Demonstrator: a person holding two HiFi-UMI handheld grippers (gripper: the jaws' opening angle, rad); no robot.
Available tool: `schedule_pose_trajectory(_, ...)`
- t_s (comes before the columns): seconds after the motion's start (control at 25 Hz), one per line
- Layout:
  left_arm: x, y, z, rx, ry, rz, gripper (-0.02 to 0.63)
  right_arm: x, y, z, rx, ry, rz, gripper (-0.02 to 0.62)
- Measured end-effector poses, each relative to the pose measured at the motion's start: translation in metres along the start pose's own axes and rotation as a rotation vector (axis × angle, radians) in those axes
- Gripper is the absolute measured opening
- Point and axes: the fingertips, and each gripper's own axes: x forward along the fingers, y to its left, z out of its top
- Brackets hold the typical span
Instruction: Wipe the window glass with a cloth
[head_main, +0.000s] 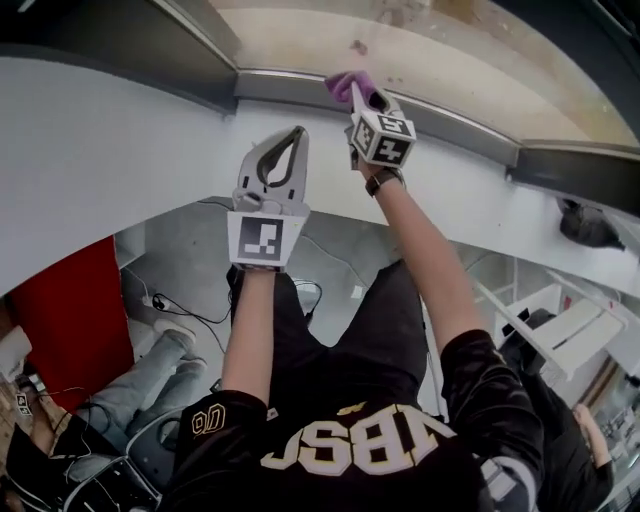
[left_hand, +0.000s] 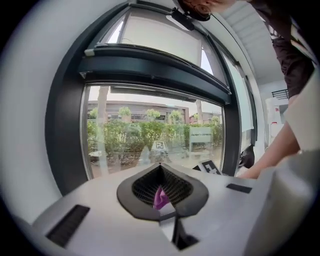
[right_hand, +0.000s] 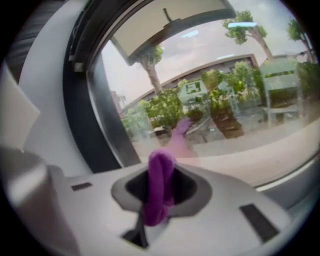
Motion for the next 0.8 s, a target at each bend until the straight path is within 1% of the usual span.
schedule_pose_trajectory(0.12, -0.02, 0.053, -0.013, -0.021, 0.019, 0.052, 0.017, 0.059, 0.095, -0.02, -0.028, 0.022, 0.132, 0.083)
schedule_pose_trajectory(0.2, -0.028, 0.082, -0.026, -0.038, 0.039, 0.066, 0.018, 0.092, 0.151, -0.032, -0.056, 0.029, 0.222, 0.083)
schedule_pose_trajectory(0.24, -0.032, 0.094, -0.031, -0.043, 0.043, 0.071, 0.017, 0.106, 0.175, -0.038, -0.071, 0.032, 0.251, 0.083)
schedule_pose_trajectory(0.28, -0.036, 0.103, -0.035, -0.05, 0.044, 0.077, 0.017, 0.118, 0.192, -0.045, -0.081, 0.038, 0.263, 0.083)
schedule_pose_trajectory(0.36, -0.046, 0.115, -0.039, -0.057, 0.046, 0.087, 0.017, 0.142, 0.203, -0.058, -0.09, 0.063, 0.241, 0.083)
schedule_pose_trajectory(0.48, -0.049, 0.123, -0.037, -0.045, 0.053, 0.093, 0.017, 0.165, 0.185, -0.055, -0.062, 0.078, 0.172, 0.083)
schedule_pose_trajectory(0.56, -0.042, 0.115, -0.04, -0.047, 0.063, 0.081, 0.017, 0.157, 0.163, -0.051, -0.05, 0.083, 0.17, 0.083)
schedule_pose_trajectory(0.6, -0.035, 0.104, -0.042, -0.052, 0.07, 0.064, 0.017, 0.147, 0.145, -0.052, -0.054, 0.091, 0.162, 0.083)
schedule_pose_trajectory(0.68, -0.016, 0.068, -0.039, -0.061, 0.076, 0.012, 0.017, 0.12, 0.091, -0.054, -0.052, 0.114, 0.116, 0.083)
schedule_pose_trajectory(0.8, 0.02, -0.006, -0.024, -0.075, 0.055, -0.086, 0.017, 0.066, -0.005, -0.05, -0.048, 0.13, 0.034, 0.083)
